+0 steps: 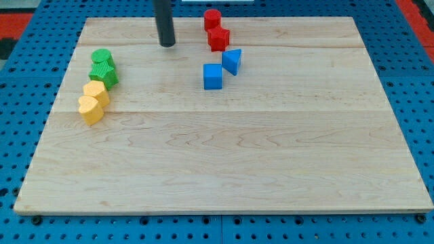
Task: Drag the blue cube into the right side of the yellow hexagon
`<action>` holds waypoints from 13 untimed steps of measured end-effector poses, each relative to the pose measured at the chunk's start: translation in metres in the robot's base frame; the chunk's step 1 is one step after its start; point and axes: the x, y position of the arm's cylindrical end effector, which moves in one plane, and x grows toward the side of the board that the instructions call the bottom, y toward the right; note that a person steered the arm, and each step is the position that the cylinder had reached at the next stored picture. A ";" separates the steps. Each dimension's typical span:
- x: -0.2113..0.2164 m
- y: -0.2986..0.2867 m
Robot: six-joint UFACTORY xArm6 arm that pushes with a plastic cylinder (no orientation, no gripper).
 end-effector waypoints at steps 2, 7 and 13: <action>-0.072 0.046; 0.017 0.190; -0.077 0.133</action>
